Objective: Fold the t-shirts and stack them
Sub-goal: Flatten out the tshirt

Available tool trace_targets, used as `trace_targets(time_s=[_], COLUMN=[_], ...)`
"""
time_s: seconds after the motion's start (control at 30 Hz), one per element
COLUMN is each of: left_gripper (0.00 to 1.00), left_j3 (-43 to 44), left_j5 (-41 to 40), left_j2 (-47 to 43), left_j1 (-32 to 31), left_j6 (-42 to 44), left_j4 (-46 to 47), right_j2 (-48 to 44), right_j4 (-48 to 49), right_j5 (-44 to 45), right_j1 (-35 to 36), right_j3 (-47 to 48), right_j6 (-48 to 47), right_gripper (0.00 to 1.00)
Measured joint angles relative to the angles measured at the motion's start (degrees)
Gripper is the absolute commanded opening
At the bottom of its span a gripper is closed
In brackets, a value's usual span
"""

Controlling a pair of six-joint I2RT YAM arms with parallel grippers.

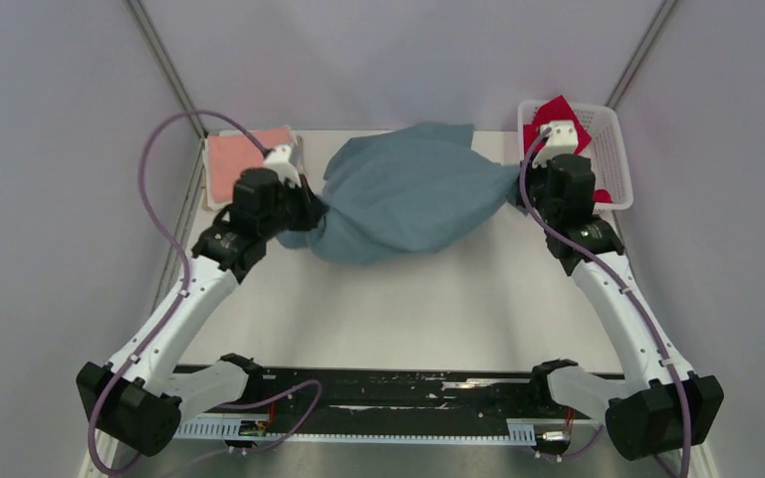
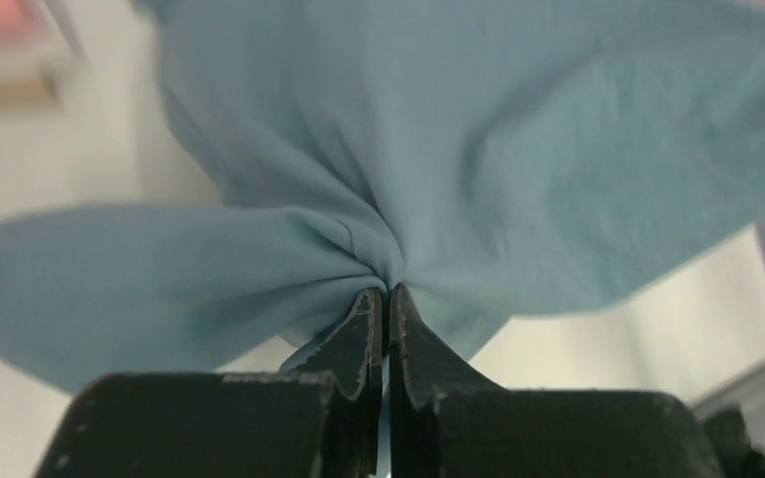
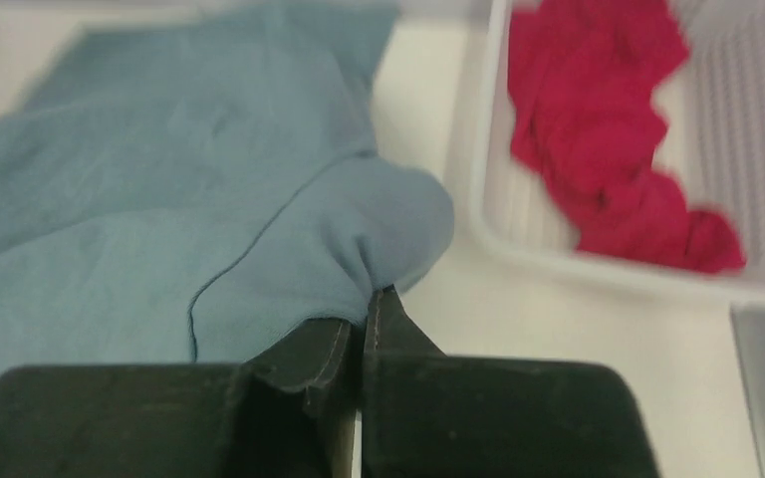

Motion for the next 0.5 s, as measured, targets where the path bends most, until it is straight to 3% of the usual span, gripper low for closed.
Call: trace_targets(time_s=[0.13,0.17,0.2,0.3,0.33,0.37,0.4,0.43,0.47,0.5], left_gripper=[0.06,0.18,0.23,0.58,0.62,0.72,0.79,0.95,0.97,0.99], left_j3=[-18.6,-21.7,-24.9,-30.5,-32.2,-33.2,-34.0,-34.2,-34.1,-33.9], left_j5=[1.9,2.0,2.2,4.7,6.5,7.8,9.2,10.2,11.2,11.8], left_j2=[-2.5,-2.5,-2.6,-3.3,-3.9,-4.4,-5.0,-5.4,-5.6,-6.0], left_j1=[-7.4,-9.2,-11.5,-16.9,-18.9,-20.1,-21.9,-23.0,-23.9,-24.5], left_j6=[-6.1,-7.5,-9.2,-13.1,-14.9,-15.5,-16.7,-17.2,-17.6,-17.5], left_j4=[-1.9,-2.9,-3.9,-4.8,-4.2,-3.8,-3.2,-2.8,-2.3,-2.0], right_j2=[-0.6,-0.3,0.2,2.5,3.6,4.7,6.5,8.6,10.6,13.3], right_j4=[-8.7,-10.9,-13.1,-17.4,-17.9,-18.0,-18.4,-18.5,-19.3,-20.5], right_j5=[4.0,5.8,7.9,14.2,16.0,17.6,19.6,21.4,23.0,24.8], right_j1=[-0.1,-0.1,-0.2,-1.4,-1.8,-2.1,-2.4,-2.6,-2.7,-2.8], right_j3=[-10.5,-12.1,-13.1,-13.9,-13.9,-13.8,-13.3,-12.7,-11.5,-9.9], right_j6=[3.4,4.0,5.0,8.1,8.8,9.4,9.8,10.4,11.2,12.2], right_gripper=[0.03,0.04,0.05,0.10,0.13,0.24,0.44,0.68,0.86,0.98])
